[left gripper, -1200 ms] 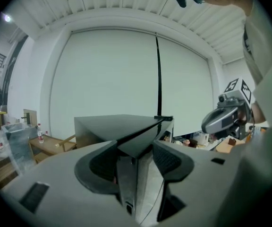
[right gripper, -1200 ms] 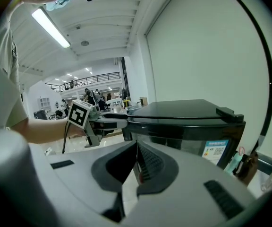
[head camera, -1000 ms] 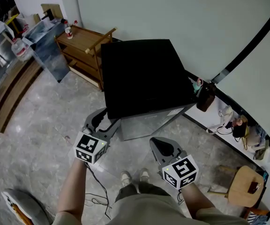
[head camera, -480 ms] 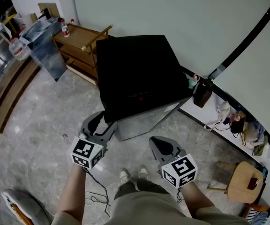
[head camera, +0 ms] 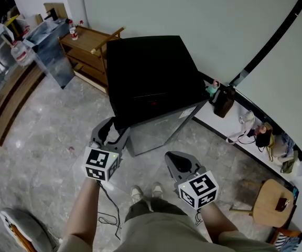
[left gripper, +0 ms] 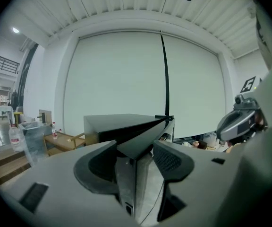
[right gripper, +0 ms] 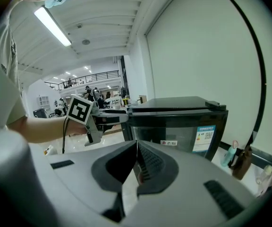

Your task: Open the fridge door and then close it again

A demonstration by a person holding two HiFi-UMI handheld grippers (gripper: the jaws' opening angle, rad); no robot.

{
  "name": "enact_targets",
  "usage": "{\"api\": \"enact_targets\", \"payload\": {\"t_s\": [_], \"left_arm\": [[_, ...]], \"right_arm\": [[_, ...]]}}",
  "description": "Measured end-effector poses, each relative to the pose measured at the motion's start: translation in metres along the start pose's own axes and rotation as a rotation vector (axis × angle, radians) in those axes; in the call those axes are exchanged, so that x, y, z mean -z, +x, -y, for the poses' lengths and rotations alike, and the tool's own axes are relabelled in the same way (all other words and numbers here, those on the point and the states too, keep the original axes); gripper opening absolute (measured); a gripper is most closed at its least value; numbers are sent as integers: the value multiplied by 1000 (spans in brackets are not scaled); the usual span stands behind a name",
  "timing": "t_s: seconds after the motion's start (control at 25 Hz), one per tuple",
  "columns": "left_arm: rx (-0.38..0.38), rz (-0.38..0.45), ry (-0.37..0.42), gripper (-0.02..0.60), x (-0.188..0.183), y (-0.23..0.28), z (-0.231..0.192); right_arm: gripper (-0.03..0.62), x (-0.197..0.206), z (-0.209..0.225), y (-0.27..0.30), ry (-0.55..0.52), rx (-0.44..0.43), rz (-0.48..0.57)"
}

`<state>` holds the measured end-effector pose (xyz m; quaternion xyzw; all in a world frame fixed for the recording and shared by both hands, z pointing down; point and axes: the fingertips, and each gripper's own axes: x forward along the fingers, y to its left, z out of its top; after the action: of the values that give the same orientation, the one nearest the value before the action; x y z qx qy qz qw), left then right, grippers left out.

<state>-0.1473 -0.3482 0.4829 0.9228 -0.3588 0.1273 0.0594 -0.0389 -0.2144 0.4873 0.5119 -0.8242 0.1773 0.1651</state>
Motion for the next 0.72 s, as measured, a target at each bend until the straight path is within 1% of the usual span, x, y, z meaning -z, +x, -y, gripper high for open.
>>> {"api": "enact_targets", "payload": {"t_s": [0.16,0.24,0.32,0.4,0.48,0.56,0.6,0.72], "left_arm": [[-35,21,34,232,2,-5,11],[-45,26,21,232,4,-12,17],[-40,32,-1,232,4,-19,24],[-27,43,33,232,4,-27,31],[-8,54,70,232,10,-32,33],[27,41,53,281,18,-32,32],[50,33,43,291,20,-31,31],[141,16,44,293,21,-23,33]], "right_arm": [[-3,3,1,-8,4,5,2],[-3,3,-2,-10,-2,1,6],[-3,1,-6,-13,-10,-5,11],[-3,-1,-9,-14,-15,-12,15],[-3,-3,-12,-16,-18,-17,18],[-3,-6,-14,-17,-24,-20,22],[-3,-7,-14,-18,-26,-20,23],[-3,-8,-14,-17,-31,-17,20]]}}
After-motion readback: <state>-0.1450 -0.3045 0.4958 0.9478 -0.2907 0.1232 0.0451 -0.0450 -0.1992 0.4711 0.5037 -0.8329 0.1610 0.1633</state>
